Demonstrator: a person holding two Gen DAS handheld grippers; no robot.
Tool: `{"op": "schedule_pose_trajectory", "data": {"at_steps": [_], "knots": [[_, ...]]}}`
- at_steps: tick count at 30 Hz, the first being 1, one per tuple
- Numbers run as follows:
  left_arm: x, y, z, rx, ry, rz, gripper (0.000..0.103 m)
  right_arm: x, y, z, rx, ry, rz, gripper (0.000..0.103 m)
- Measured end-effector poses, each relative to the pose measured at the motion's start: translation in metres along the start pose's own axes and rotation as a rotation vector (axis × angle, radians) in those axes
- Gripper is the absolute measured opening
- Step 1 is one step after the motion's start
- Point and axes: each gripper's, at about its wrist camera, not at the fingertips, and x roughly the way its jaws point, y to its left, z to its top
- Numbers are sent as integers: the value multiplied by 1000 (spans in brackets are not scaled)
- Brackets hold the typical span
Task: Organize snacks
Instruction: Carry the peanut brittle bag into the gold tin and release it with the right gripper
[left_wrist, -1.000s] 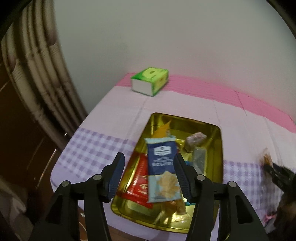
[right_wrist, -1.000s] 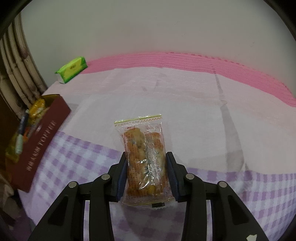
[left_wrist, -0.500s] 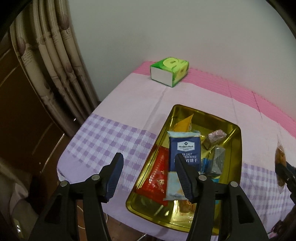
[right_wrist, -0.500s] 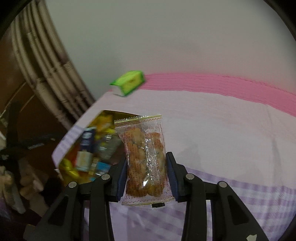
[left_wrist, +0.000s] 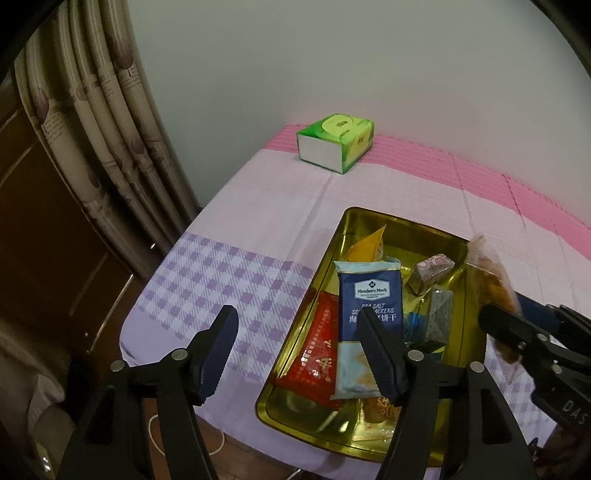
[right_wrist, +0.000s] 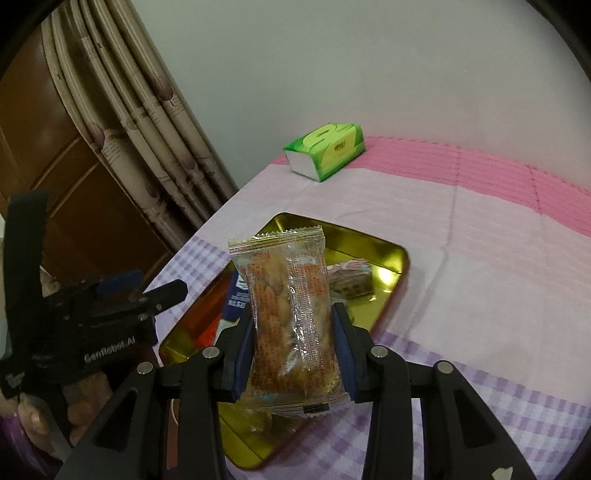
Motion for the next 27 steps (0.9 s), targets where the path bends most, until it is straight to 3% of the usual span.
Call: {"op": "schedule_pose_trajectory", "data": {"at_steps": [27], "knots": [[10, 2, 0, -1, 46, 7, 73, 41, 2, 7, 88, 63, -4, 37]]}}
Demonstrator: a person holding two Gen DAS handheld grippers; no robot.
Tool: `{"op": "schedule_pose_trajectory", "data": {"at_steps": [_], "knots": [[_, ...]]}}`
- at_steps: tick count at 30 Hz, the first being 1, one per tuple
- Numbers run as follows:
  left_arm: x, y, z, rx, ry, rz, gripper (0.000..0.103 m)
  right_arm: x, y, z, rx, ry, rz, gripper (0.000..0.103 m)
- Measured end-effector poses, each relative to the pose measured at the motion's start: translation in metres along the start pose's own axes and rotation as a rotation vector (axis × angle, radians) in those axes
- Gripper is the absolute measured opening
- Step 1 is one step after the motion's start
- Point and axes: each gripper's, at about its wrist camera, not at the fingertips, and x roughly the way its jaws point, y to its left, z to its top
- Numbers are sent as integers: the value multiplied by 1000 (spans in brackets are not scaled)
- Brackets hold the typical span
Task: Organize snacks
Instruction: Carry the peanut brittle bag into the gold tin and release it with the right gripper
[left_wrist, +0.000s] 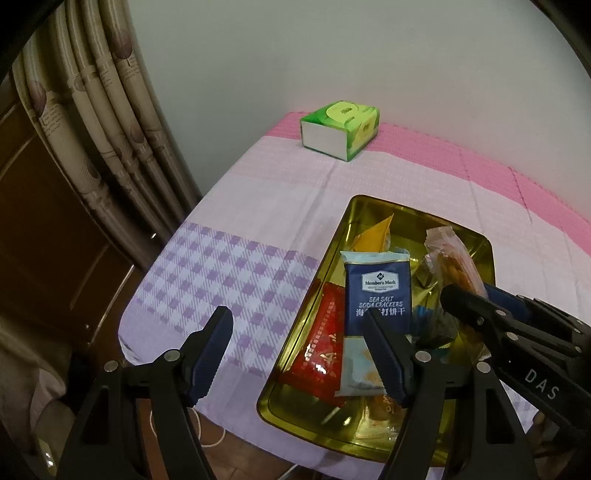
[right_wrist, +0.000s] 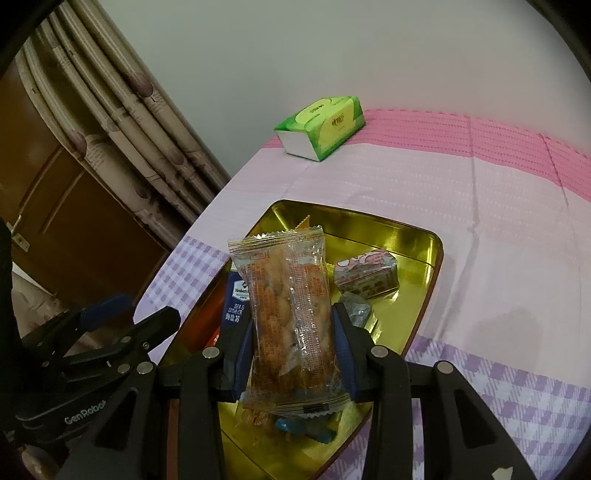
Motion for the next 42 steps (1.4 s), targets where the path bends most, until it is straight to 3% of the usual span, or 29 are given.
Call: {"op": "schedule_pose_trajectory", "data": {"at_steps": [19, 29, 34, 42], "knots": [[1, -1, 1, 10, 8, 7, 73, 5, 2, 0, 15, -1, 8, 39], [1, 1, 2, 12, 3, 9, 73, -12, 11, 4, -7, -45, -1, 40], [-2, 2, 4, 9, -13, -4, 73, -31, 22, 1, -78, -103, -46, 40], [-23, -2, 5, 37, -114, -29, 73, -69, 38, -19, -220, -263, -186, 65]]}}
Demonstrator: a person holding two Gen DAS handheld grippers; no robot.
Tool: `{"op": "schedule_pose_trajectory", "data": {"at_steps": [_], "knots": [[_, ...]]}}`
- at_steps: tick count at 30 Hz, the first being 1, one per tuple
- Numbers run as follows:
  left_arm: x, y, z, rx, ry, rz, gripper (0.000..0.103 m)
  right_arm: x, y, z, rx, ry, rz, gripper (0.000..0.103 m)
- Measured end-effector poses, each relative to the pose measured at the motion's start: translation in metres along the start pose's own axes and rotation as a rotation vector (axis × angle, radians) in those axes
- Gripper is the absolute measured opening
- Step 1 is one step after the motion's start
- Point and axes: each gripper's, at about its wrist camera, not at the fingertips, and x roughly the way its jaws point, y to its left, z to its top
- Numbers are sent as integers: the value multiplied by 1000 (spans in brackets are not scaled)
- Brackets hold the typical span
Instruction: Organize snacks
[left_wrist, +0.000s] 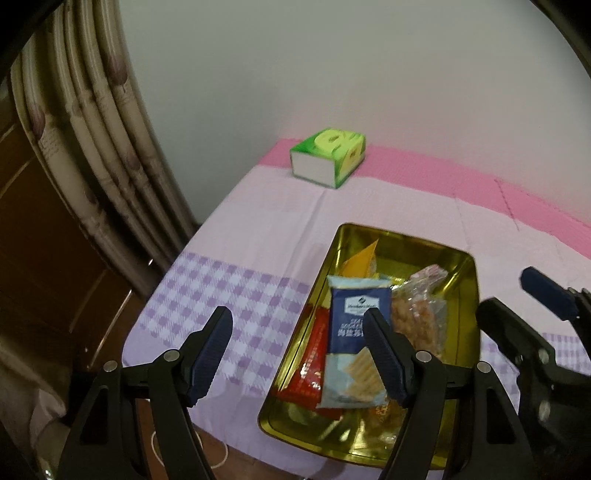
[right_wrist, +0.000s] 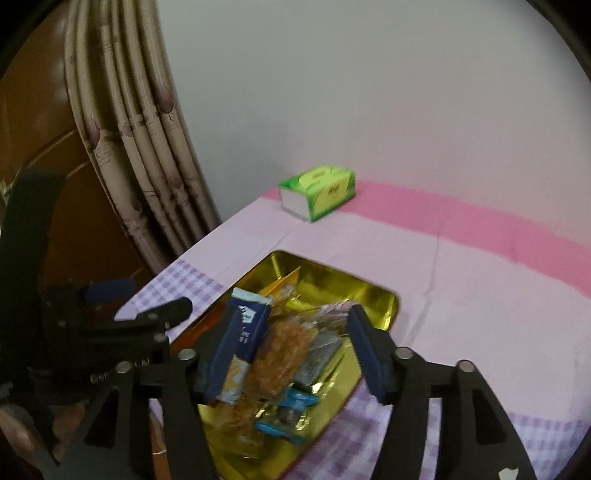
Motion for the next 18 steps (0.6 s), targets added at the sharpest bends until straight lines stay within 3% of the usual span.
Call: {"op": "schedule_pose_trajectory", "data": {"at_steps": [3, 9, 11, 18], "knots": [[-11, 0, 0, -7, -42, -5, 73, -18, 2, 0, -26, -58, -31, 71], [-40, -4, -2, 8, -158, -18, 74, -38, 0, -3, -36, -83, -47, 76], [-47, -4, -1, 5, -183, -33, 84, -41, -1, -5, -35, -83, -52, 76], [-74, -2, -2, -4, -276, -61, 96, -57, -6, -9, -23, -94, -72, 76]]}}
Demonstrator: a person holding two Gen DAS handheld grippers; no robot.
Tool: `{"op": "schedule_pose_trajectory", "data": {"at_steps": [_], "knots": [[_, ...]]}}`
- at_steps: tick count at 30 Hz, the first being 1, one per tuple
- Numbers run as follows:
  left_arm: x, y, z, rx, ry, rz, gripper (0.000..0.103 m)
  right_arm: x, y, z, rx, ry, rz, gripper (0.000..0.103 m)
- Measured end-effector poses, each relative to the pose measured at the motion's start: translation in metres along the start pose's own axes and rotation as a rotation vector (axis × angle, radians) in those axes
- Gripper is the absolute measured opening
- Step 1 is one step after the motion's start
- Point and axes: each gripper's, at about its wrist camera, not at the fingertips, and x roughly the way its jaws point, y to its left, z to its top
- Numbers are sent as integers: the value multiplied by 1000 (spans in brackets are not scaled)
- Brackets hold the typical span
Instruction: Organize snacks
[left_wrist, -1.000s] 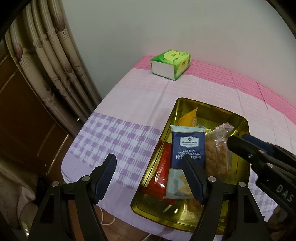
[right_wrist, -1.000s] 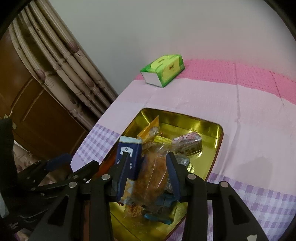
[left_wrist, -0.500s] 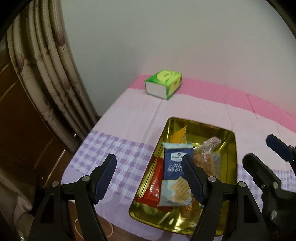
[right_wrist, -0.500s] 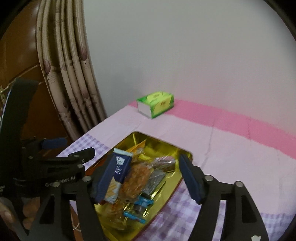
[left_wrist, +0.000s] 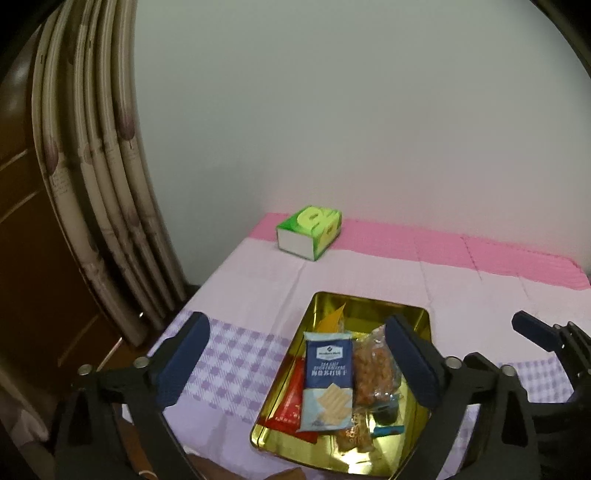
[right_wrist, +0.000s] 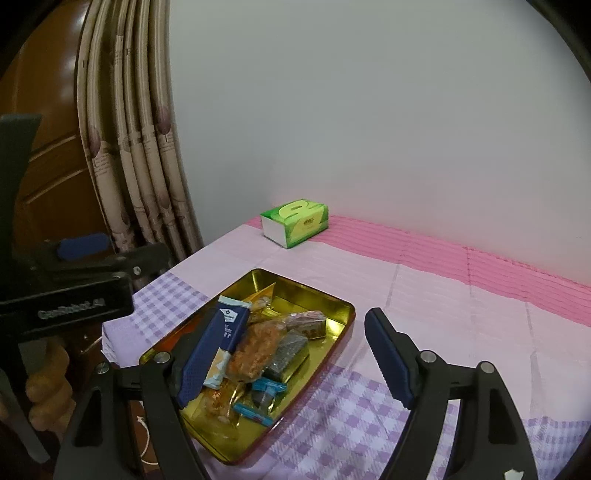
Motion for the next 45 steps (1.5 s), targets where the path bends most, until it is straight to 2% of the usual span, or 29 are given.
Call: {"op": "schedule_pose_trajectory", "data": {"at_steps": [7, 10, 21, 45], "knots": [[-7, -5, 1, 16, -4, -15, 97, -13, 2, 0, -9, -28, -12, 80], [-8, -6, 1, 20, -8, -9, 97, -17, 3, 0, -12, -44, -29, 84], [-13, -11, -1, 41, -26, 1, 98, -25, 4, 2, -9, -81, -70, 90], [-4, -10, -3, 36, 26, 15, 98, -24, 4, -1, -5, -50, -69, 95]]}}
